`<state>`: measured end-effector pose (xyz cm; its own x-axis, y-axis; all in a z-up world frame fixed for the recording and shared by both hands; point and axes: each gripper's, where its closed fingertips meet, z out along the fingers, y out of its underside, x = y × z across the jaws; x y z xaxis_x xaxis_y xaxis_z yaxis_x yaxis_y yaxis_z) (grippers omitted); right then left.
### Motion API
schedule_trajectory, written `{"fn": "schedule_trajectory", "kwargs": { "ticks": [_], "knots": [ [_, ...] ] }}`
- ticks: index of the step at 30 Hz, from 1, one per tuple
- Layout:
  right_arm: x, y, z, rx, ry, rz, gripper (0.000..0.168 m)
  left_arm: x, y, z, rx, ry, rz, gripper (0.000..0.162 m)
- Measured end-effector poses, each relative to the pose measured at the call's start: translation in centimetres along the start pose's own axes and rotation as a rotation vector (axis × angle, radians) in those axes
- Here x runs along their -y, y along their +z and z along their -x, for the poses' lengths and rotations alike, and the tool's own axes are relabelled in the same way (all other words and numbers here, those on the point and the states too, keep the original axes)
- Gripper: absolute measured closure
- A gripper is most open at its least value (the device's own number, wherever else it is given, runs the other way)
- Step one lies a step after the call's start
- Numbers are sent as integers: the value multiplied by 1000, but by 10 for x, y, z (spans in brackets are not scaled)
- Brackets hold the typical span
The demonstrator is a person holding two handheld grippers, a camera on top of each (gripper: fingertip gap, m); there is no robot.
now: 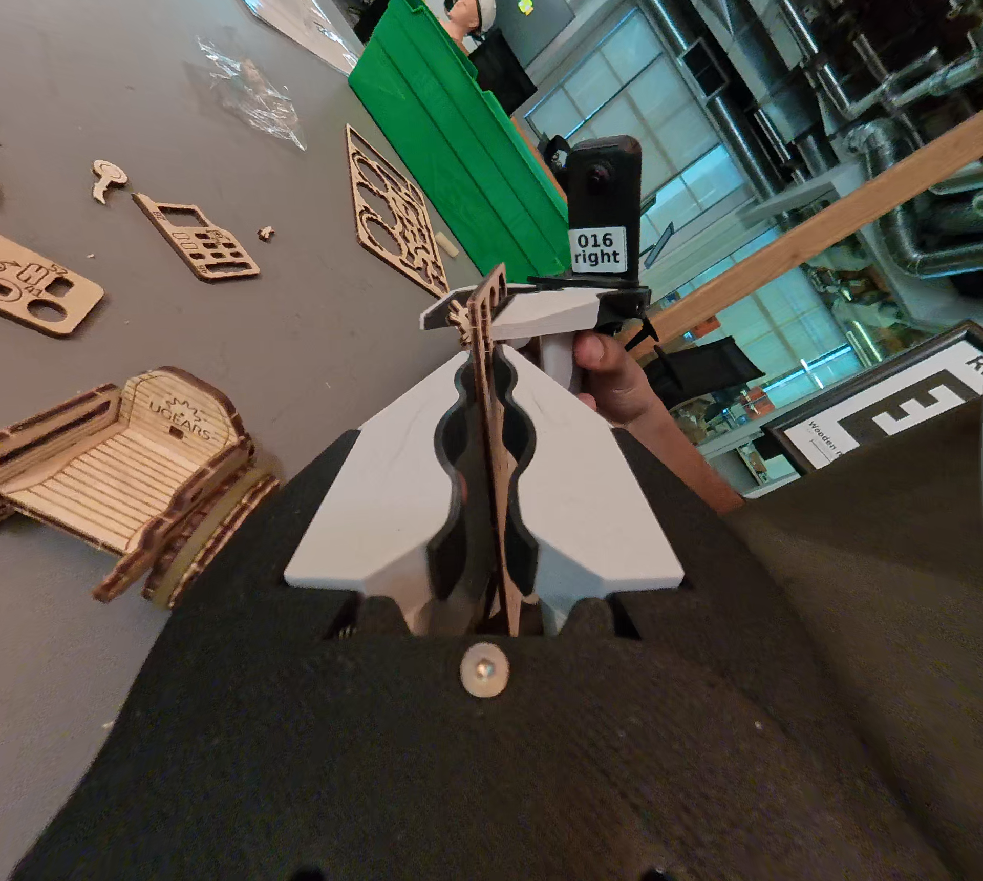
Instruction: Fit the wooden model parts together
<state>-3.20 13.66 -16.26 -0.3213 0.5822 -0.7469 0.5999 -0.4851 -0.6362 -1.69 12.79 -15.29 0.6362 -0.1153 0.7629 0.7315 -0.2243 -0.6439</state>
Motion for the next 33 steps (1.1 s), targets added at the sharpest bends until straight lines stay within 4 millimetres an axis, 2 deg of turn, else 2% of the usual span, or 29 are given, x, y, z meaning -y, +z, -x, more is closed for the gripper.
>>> {"fn": "schedule_trajectory", "kwargs": {
  "ticks": [7, 10, 12, 17, 21, 23, 25, 28, 30, 33],
  "knots": [
    [0, -9, 4, 139, 182, 3, 151, 3, -2, 1, 6, -4, -26, 160],
    [0, -10, 12, 185, 171, 4, 160, 4, -3, 0, -3, 1, -36, 159],
    [2, -11, 16, 206, 158, -4, 167, 5, -3, -2, -14, -1, -39, 151],
    [7, -16, 16, 169, 61, -16, 167, 9, -8, -5, -26, 5, -69, 142],
    [13, -23, 12, 147, 57, -49, 167, 13, -11, -7, 2, 70, -73, 139],
    [22, -32, 15, 174, 68, -83, 167, 16, -14, -10, 13, 112, -83, 139],
    [40, -50, 15, 203, 101, -176, 167, 19, -18, -11, 27, 157, -92, 140],
    [60, -81, 5, 170, 143, -276, 167, 22, -22, -11, 66, 231, -88, 142],
    [56, -93, -12, 62, 151, -242, 167, 20, -23, -10, 100, 289, -69, 143],
    [38, -99, -31, -79, 148, -142, 167, 10, -19, -10, 151, 399, 0, 144]
  ]
}}
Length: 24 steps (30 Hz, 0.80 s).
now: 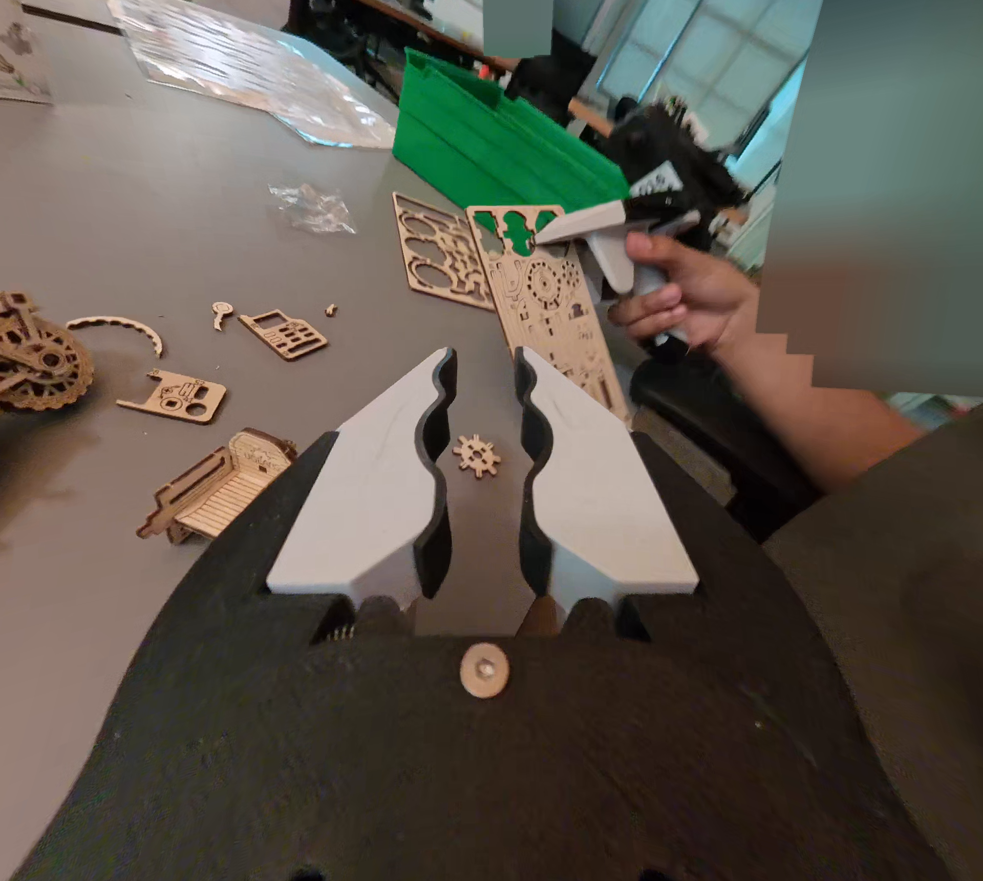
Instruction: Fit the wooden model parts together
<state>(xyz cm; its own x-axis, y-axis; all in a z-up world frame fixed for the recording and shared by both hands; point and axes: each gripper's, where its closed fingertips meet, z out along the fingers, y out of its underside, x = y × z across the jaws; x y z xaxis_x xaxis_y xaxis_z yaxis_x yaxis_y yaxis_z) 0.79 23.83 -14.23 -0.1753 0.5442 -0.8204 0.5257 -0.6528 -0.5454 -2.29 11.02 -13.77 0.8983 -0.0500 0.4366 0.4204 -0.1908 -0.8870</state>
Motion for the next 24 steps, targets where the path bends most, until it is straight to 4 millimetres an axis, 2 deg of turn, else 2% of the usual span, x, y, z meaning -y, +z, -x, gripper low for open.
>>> {"fn": "schedule_trajectory", "kwargs": {
  "ticks": [4, 6, 8, 10, 13, 20, 24],
  "knots": [
    [-2, 3, -13, -88, -30, -1, 166, -24, 9, -5, 51, 172, 134, 141],
    [-2, 6, -25, -154, -57, -2, 165, -30, 12, -9, 59, 206, 154, 142],
    [3, 7, -38, -236, -77, -27, 163, -29, 12, -11, 52, 184, 142, 145],
    [11, 8, -39, -247, -112, -62, 161, -26, 12, -12, 32, 135, 128, 144],
    [12, 8, -47, -316, -167, -52, 140, -21, 9, -7, 30, 94, 106, 144],
    [1, 24, -41, -333, -246, -4, 140, -11, 3, -4, 39, 86, 62, 145],
    [-9, 31, -50, -404, -320, 75, 138, -10, 2, -7, 35, 94, 52, 145]
  ]
}}
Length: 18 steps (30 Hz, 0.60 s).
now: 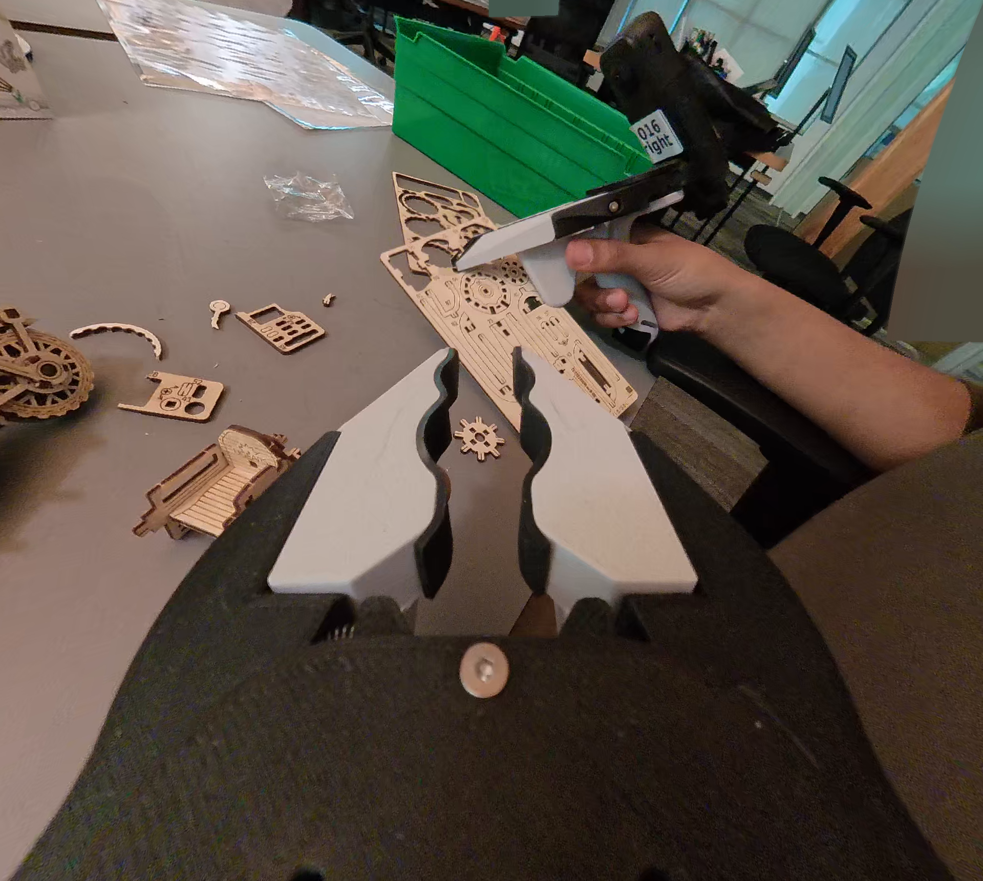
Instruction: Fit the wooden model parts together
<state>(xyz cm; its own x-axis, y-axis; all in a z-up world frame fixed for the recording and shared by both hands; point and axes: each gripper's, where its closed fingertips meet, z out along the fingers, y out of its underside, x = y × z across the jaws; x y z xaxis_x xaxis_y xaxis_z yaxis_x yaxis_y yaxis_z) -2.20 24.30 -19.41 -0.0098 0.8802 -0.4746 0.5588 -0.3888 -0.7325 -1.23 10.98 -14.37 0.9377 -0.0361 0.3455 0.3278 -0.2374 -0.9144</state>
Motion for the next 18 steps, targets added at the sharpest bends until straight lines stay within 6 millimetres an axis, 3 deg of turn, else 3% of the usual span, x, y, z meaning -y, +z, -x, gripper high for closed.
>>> {"fn": "schedule_trajectory", "kwargs": {
  "ticks": [9, 14, 18],
  "knots": [
    [-10, -6, -7, -51, -69, 61, 129, 1, -5, -3, 12, 42, -4, 146],
    [-20, 3, 2, -66, -156, 124, 123, 0, -4, -2, 11, 39, -3, 146],
    [-15, -6, -4, -110, -194, 109, 118, 1, -5, -1, 19, 47, -6, 146]
  ]
}}
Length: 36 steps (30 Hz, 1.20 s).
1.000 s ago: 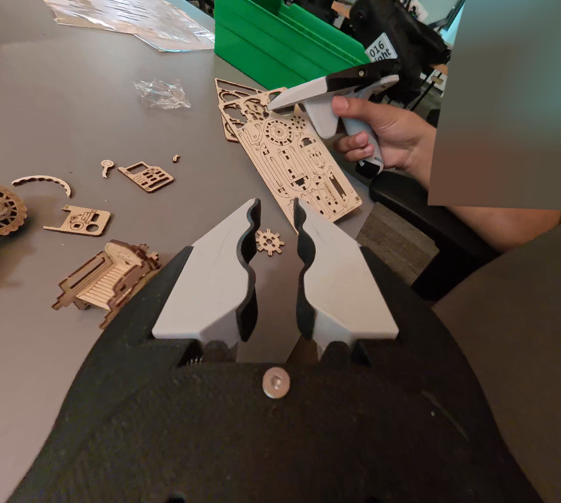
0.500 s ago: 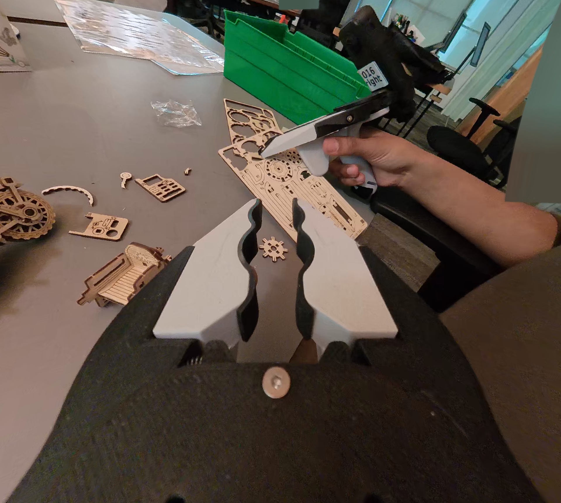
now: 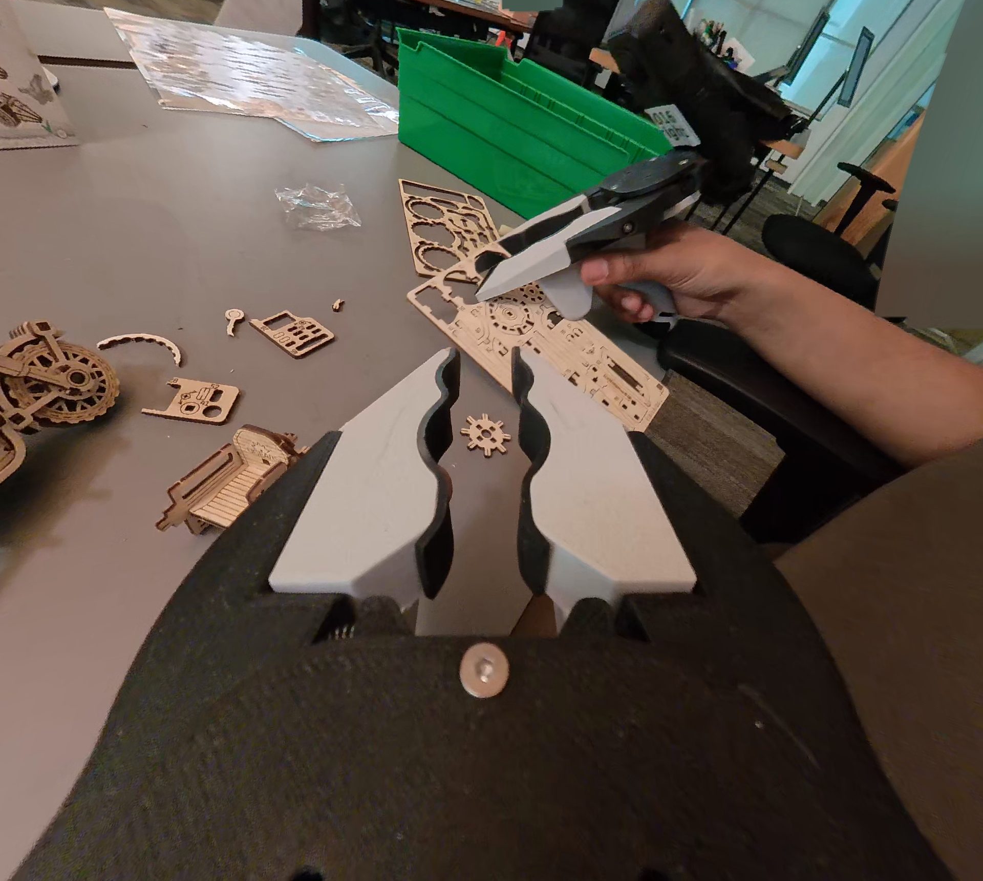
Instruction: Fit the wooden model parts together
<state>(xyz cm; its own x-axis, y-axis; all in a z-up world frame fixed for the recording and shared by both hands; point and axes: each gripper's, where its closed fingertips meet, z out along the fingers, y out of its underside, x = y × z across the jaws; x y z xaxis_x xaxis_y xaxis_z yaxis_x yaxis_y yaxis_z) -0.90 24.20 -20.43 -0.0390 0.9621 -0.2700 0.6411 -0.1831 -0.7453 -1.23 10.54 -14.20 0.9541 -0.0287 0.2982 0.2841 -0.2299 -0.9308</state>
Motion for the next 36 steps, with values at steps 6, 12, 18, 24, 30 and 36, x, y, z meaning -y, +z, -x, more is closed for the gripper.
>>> {"fn": "schedule_trajectory", "kwargs": {
  "ticks": [6, 12, 18, 24, 30, 36],
  "knots": [
    [-5, -11, -15, -67, -31, 33, 120, -1, 1, 2, 0, -5, 3, 146],
    [-5, -19, -32, -209, -93, 60, 119, 0, 0, 3, -3, -16, -1, 147],
    [-7, -14, -67, -374, 32, 36, 116, -3, 3, -2, -23, -30, 4, 147],
    [18, 12, -75, -422, -26, 10, 127, -6, 5, -10, -43, -29, 12, 147],
    [58, 52, -89, -446, -140, 51, 133, -5, 4, -13, -38, 4, 4, 148],
    [63, 43, -82, -486, -160, 44, 124, -3, 1, -9, 3, 68, -10, 150]
  ]
}}
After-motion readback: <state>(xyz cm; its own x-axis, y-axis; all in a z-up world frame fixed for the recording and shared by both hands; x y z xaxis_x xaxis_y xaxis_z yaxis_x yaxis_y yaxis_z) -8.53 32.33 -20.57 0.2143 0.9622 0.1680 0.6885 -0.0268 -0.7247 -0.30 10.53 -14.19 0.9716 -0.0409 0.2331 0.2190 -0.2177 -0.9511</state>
